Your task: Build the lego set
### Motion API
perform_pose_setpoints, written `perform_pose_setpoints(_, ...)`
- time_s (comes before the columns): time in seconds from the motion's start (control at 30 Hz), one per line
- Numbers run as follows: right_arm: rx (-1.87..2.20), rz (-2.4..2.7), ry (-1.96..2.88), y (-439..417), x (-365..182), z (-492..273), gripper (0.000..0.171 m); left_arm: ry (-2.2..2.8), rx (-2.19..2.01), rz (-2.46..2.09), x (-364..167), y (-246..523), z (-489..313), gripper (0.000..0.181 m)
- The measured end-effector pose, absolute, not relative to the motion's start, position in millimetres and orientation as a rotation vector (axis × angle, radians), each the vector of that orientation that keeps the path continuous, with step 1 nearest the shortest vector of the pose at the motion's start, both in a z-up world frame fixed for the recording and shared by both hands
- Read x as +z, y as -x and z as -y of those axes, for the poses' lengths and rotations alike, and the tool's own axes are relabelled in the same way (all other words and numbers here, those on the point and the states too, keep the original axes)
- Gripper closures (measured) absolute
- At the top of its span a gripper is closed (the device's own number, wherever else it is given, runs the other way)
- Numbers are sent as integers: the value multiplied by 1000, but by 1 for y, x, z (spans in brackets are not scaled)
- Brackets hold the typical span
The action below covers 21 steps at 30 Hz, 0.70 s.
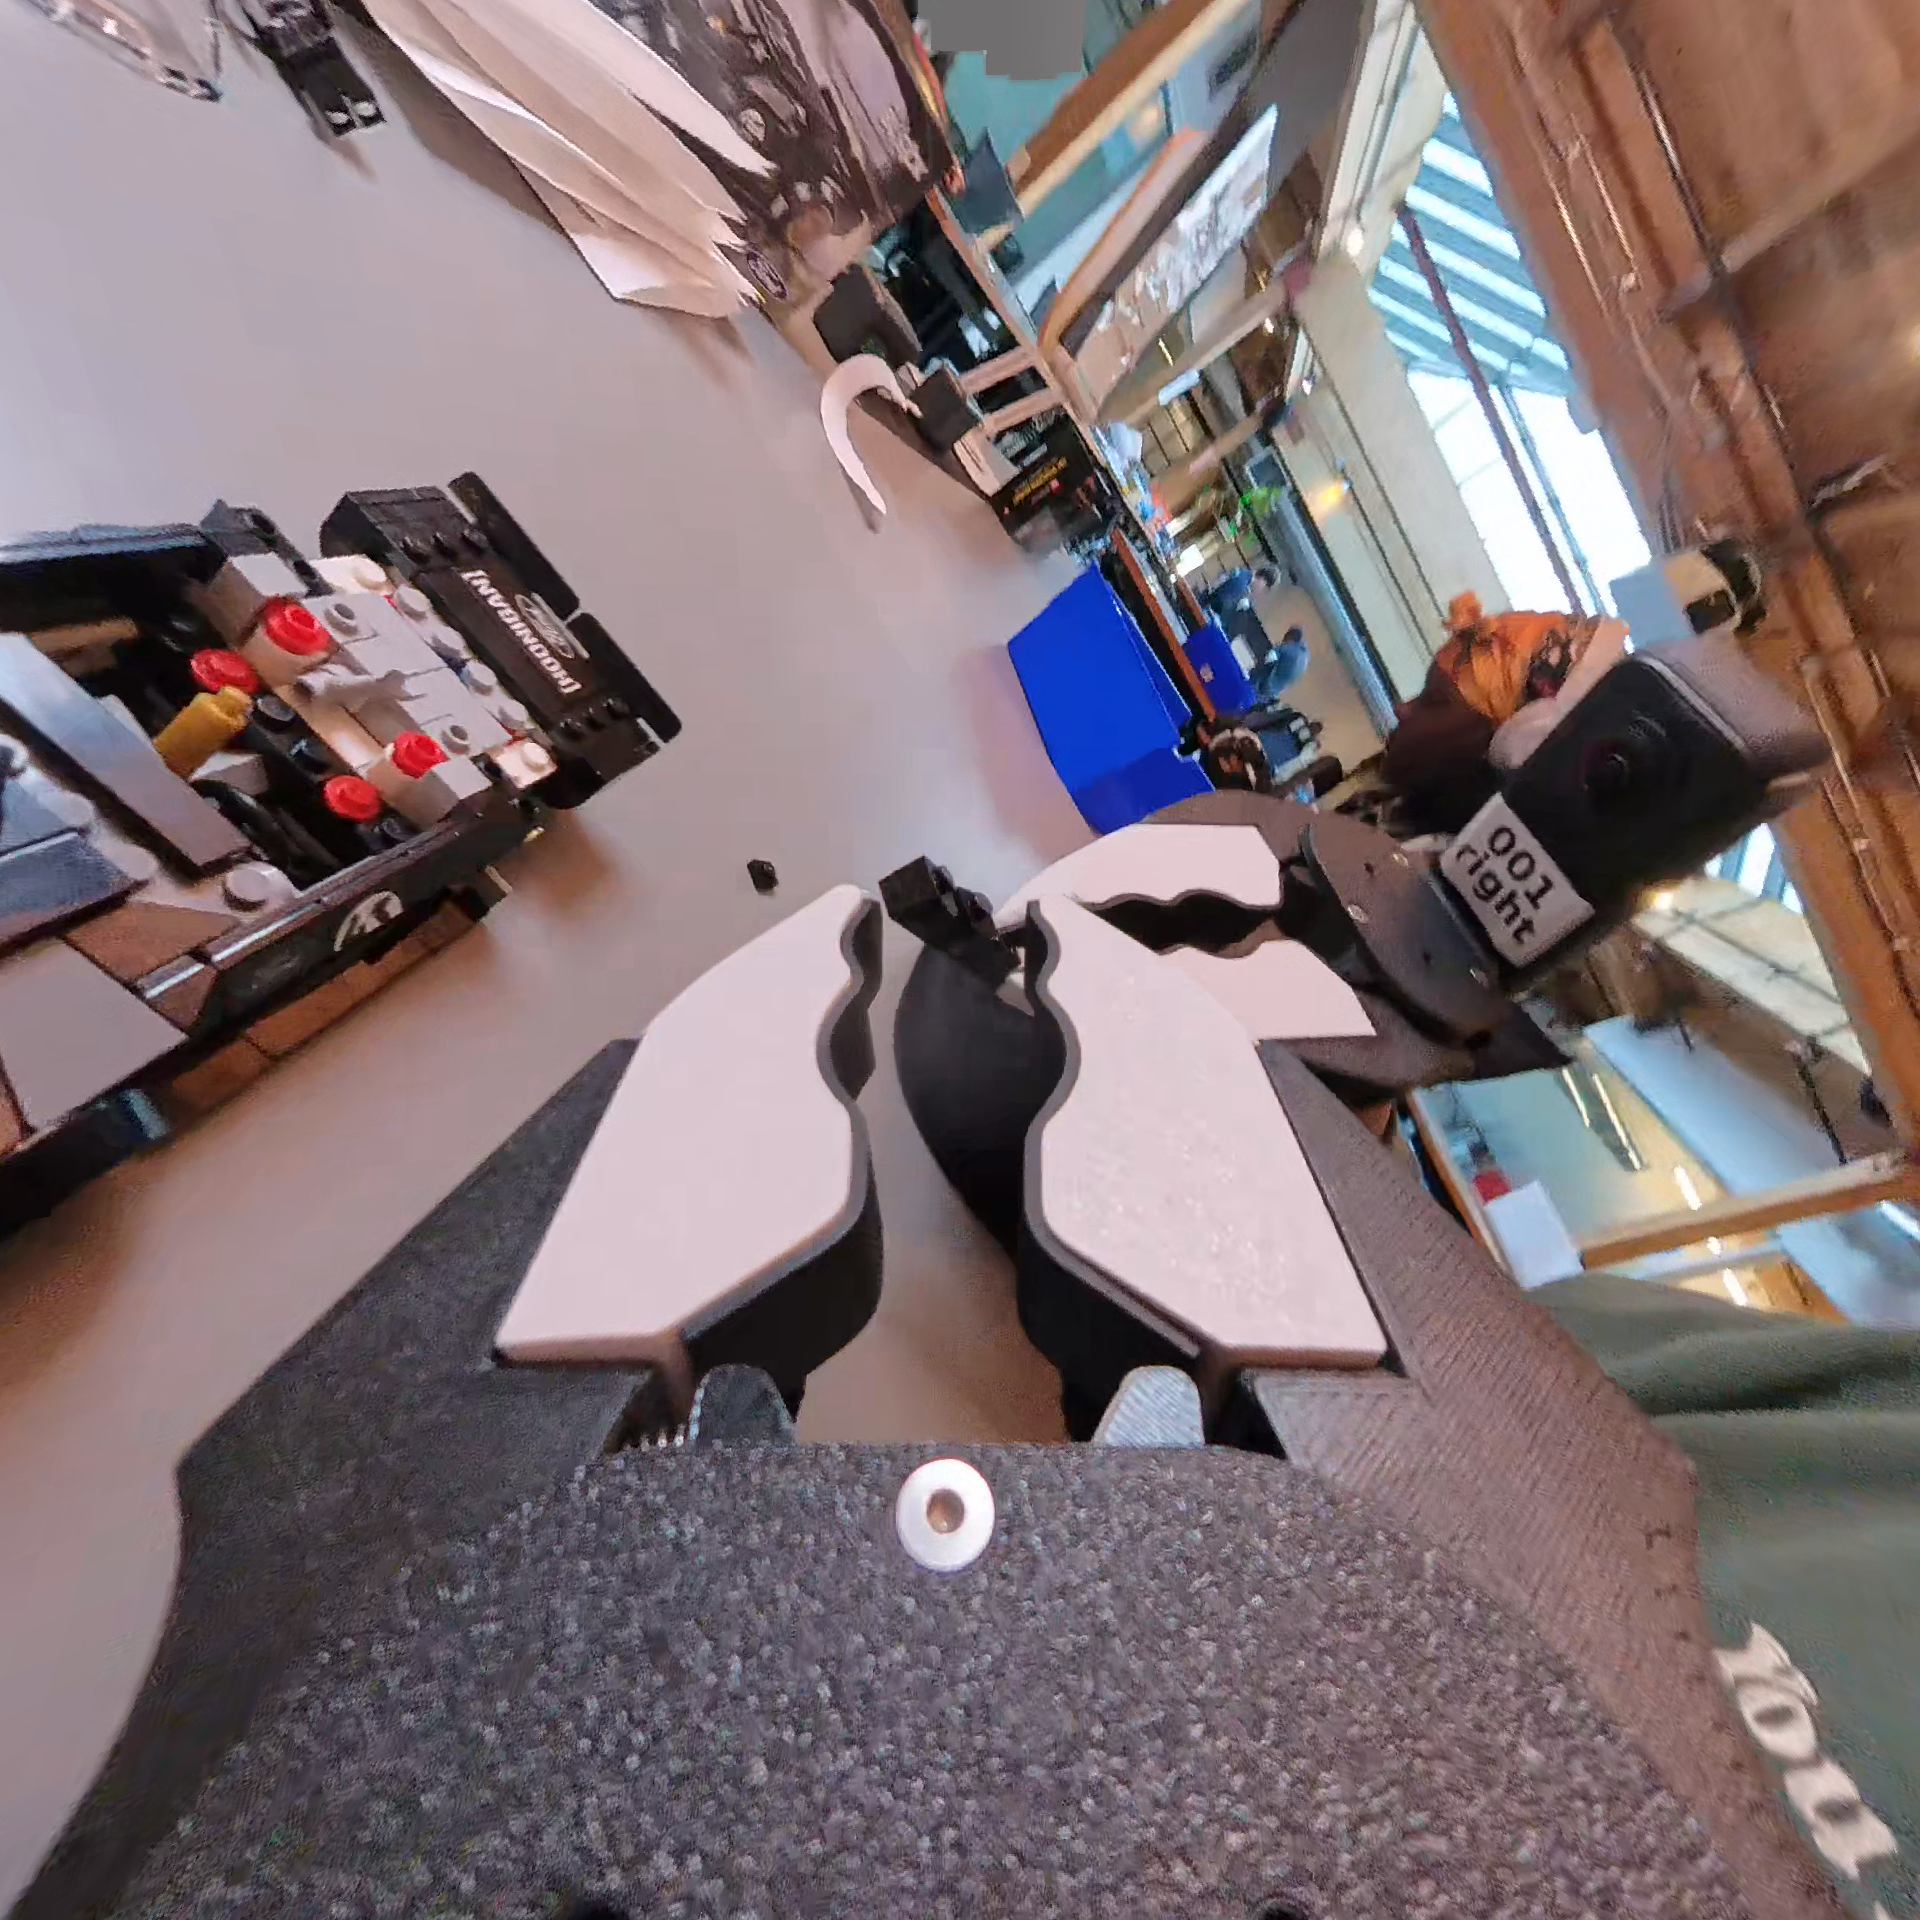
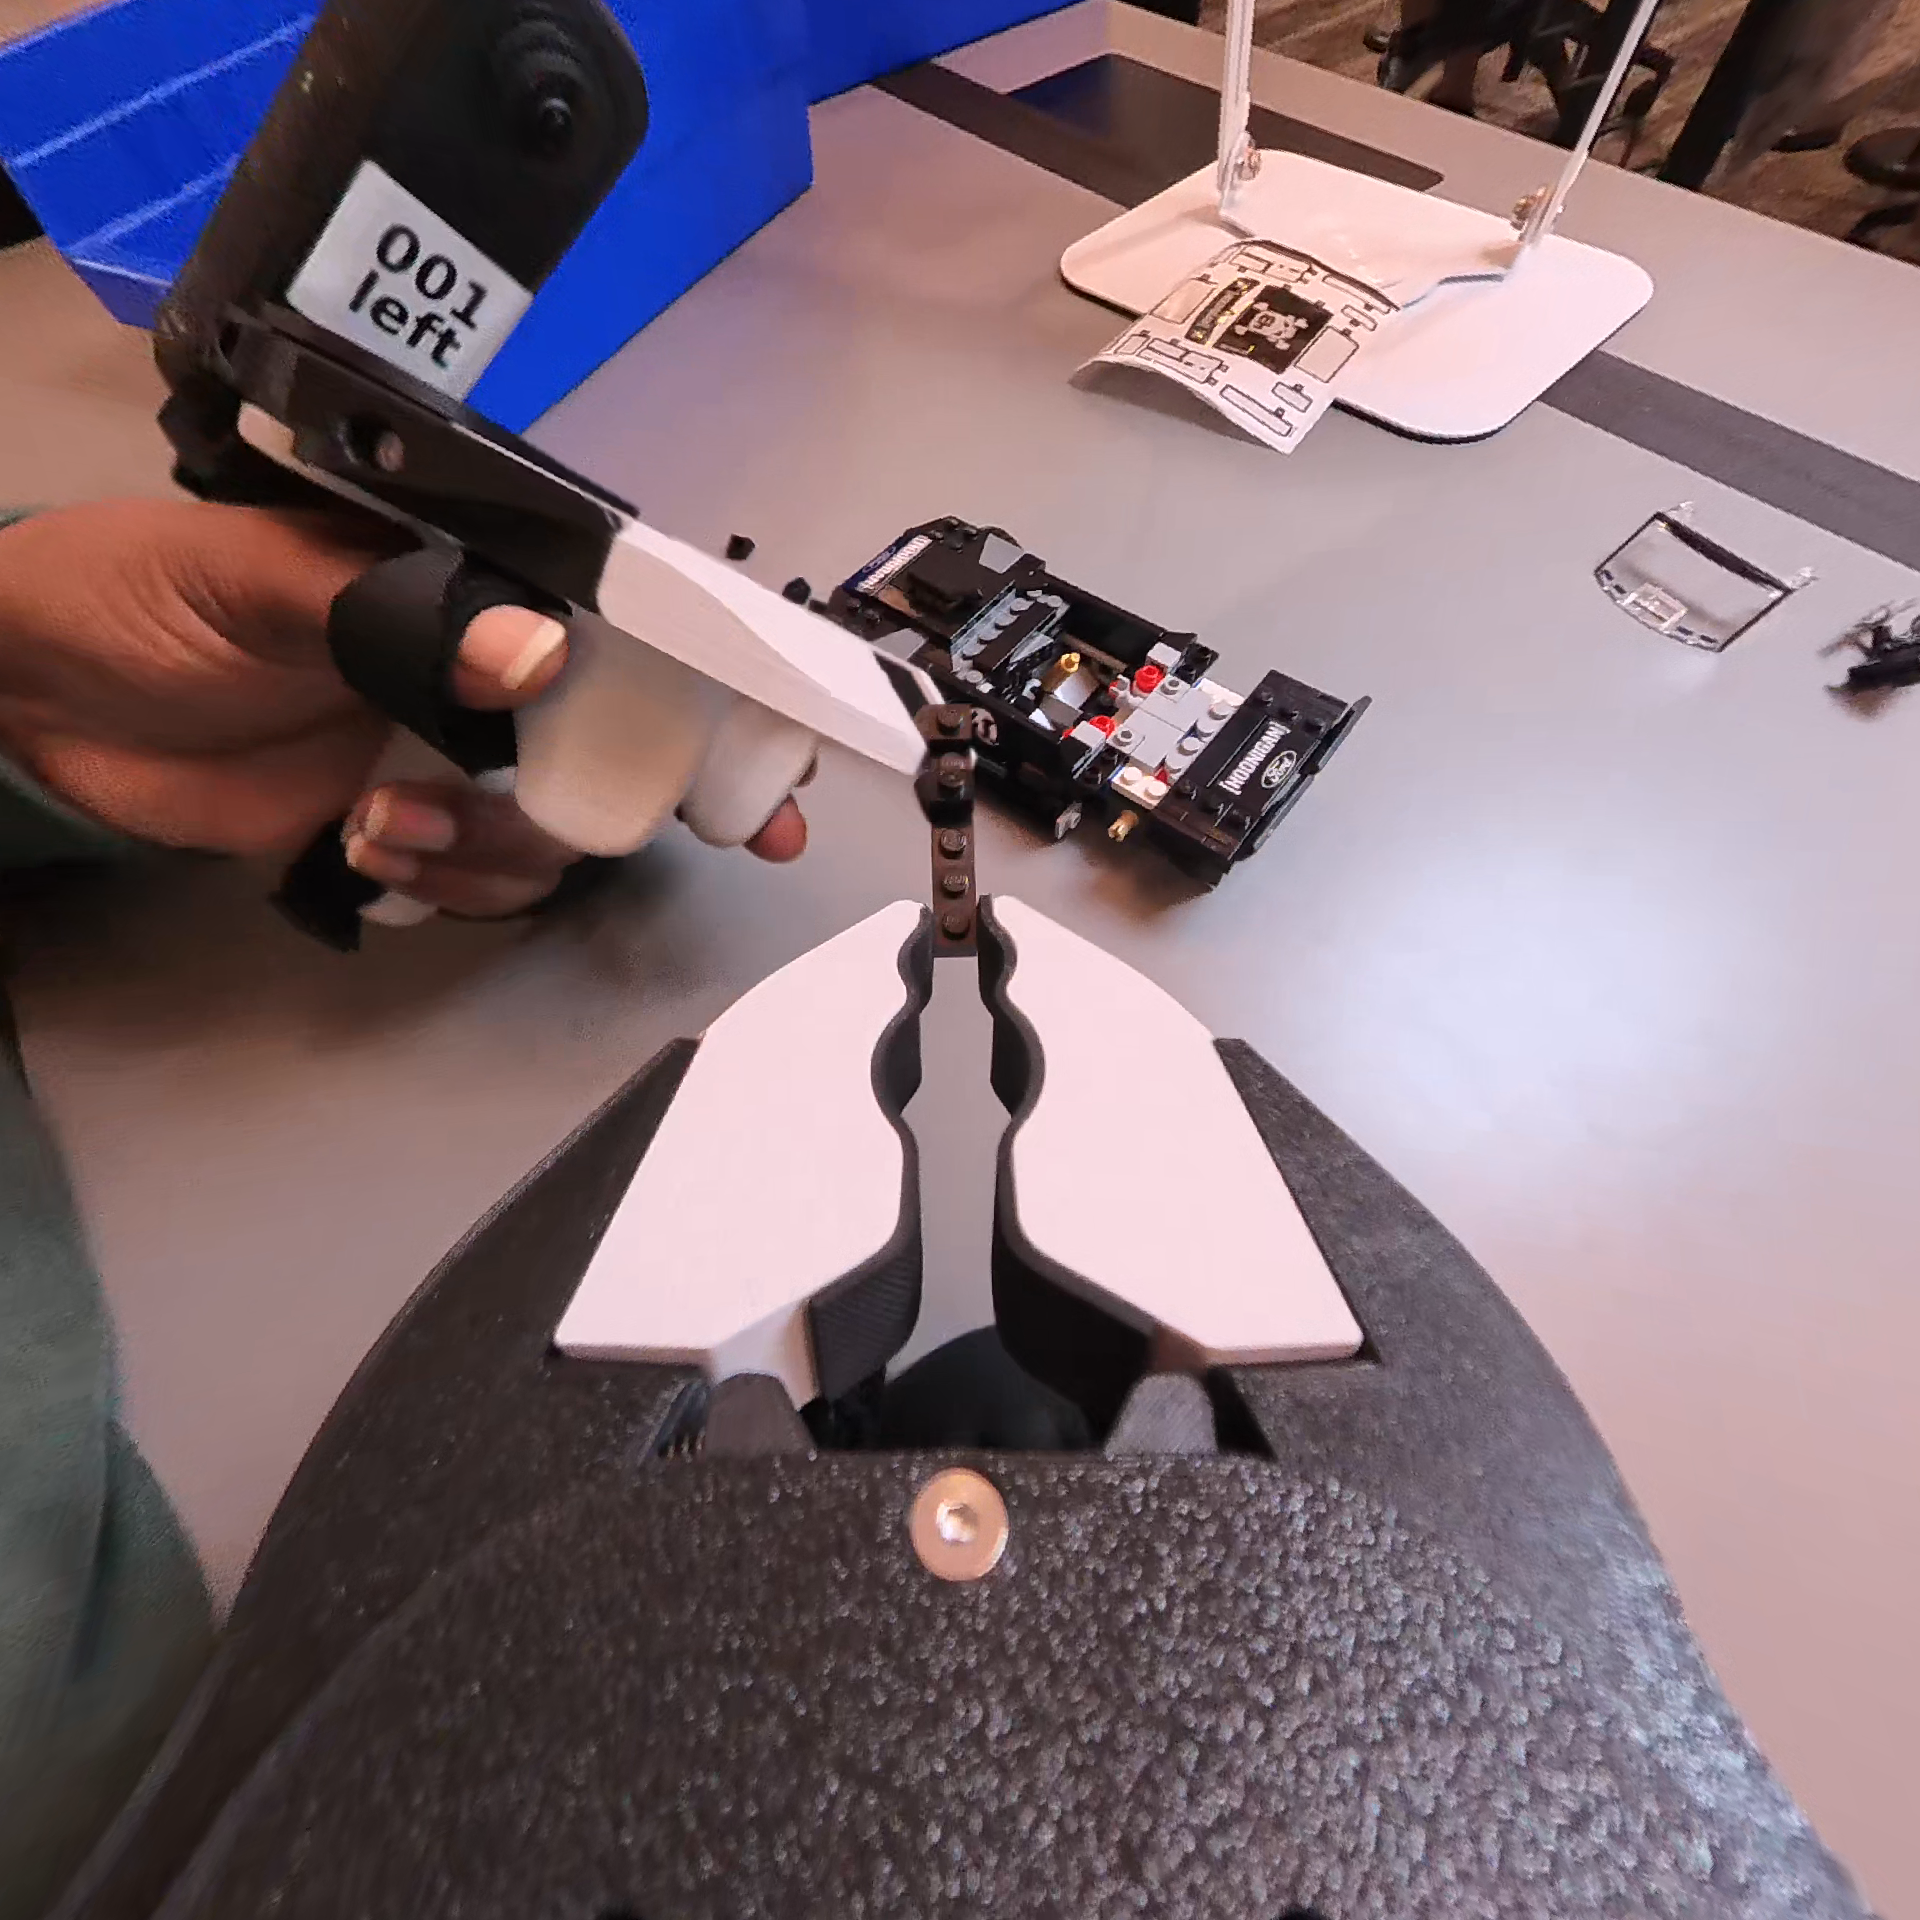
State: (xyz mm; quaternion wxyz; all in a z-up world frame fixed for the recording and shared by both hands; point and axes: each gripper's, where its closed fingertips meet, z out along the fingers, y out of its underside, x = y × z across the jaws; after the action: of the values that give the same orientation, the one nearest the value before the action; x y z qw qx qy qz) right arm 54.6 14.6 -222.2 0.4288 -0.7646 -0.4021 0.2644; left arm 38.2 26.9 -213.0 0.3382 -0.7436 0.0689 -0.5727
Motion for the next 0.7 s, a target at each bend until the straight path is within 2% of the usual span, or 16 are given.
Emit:
perform_pose_setpoints(0.4,603,1068,1892,-23,-221,-37,163,1891,-1437,104,-217,-16,-51,163)
perform_pose_setpoints(0.7,569,1107,1867,-16,-222,-40,163,1854,-1462,86,-214,-12,-52,166)
